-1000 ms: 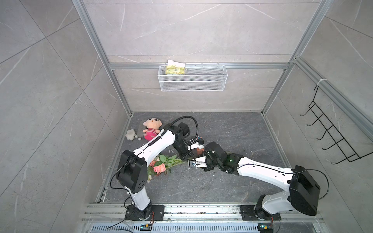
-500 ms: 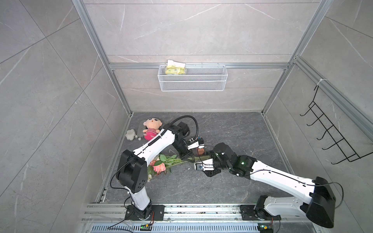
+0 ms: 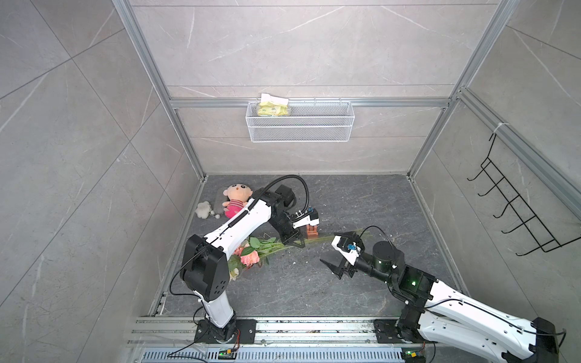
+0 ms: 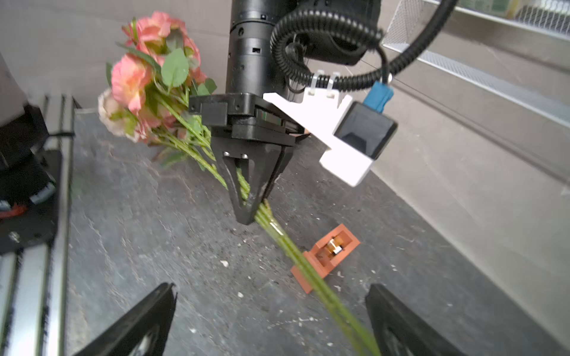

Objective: Wrap bouquets with tape
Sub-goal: Wrap the tape around the bouquet.

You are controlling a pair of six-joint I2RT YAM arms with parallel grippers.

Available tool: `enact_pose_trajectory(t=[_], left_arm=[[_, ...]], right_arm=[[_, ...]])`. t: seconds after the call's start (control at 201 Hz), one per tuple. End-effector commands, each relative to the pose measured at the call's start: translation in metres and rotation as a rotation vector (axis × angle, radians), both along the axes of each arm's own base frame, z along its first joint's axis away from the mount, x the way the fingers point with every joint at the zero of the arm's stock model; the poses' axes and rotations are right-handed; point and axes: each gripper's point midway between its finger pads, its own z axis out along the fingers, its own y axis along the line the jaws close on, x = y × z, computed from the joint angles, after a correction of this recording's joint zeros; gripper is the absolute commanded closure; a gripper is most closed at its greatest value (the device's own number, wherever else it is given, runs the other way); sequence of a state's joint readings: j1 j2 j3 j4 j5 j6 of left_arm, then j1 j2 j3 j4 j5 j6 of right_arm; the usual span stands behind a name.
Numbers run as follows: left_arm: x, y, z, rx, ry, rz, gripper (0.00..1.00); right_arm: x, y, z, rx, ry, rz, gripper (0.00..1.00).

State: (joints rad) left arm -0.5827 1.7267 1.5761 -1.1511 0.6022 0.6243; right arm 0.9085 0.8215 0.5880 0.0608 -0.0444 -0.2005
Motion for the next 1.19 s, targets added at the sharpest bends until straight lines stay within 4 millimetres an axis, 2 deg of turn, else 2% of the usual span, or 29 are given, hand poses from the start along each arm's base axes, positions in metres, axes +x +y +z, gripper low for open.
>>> enact_pose_trajectory(t=[0.0, 0.07, 0.144, 0.224, 0.254, 0.299, 0.344, 0.533, 0.607, 0.762, 0.921, 1.12, 1.19], left_arm=[[0.005, -0.001, 0.038, -0.057, -0.065, 0.032, 1.0], [0.009, -0.003, 0.046, -0.077, -0.082, 0.039, 1.0], [0.007, -0.004, 0.05, -0.092, -0.078, 0.034, 1.0], [0.003, -0.004, 0.053, -0.099, -0.068, 0.026, 1.0], [0.002, -0.003, 0.054, -0.1, -0.067, 0.024, 1.0], [0.001, -0.002, 0.053, -0.097, -0.069, 0.026, 1.0], [0.0, -0.001, 0.053, -0.096, -0.065, 0.024, 1.0], [-0.002, -0.002, 0.055, -0.111, -0.045, 0.018, 1.0], [-0.006, -0.003, 0.056, -0.125, -0.028, 0.011, 1.0], [-0.01, -0.003, 0.053, -0.126, -0.009, 0.007, 1.0], [-0.011, -0.003, 0.051, -0.131, 0.002, 0.003, 1.0], [-0.011, -0.005, 0.049, -0.131, 0.015, -0.001, 1.0], [-0.011, -0.005, 0.047, -0.126, 0.023, 0.0, 1.0]], right_arm=[[-0.009, 0.013, 0.019, 0.228, 0.159, 0.041, 0.01], [-0.003, 0.022, 0.0, 0.26, 0.246, 0.025, 0.01], [0.002, 0.035, -0.025, 0.22, 0.291, 0.036, 0.0], [0.009, 0.043, -0.042, 0.175, 0.279, 0.035, 0.01], [0.012, 0.043, -0.048, 0.174, 0.263, 0.026, 0.05], [0.018, 0.042, -0.047, 0.213, 0.207, 0.009, 0.15], [0.021, 0.04, -0.048, 0.244, 0.15, -0.001, 0.19], [0.035, 0.029, -0.05, 0.279, -0.039, -0.069, 0.18], [0.034, 0.035, -0.047, 0.297, -0.087, -0.038, 0.18], [0.044, 0.043, -0.047, 0.31, -0.172, -0.051, 0.18], [0.05, 0.063, -0.046, 0.291, -0.195, -0.006, 0.2], [0.055, 0.063, -0.042, 0.308, -0.222, -0.025, 0.21], [0.05, 0.066, -0.041, 0.312, -0.229, 0.009, 0.21]])
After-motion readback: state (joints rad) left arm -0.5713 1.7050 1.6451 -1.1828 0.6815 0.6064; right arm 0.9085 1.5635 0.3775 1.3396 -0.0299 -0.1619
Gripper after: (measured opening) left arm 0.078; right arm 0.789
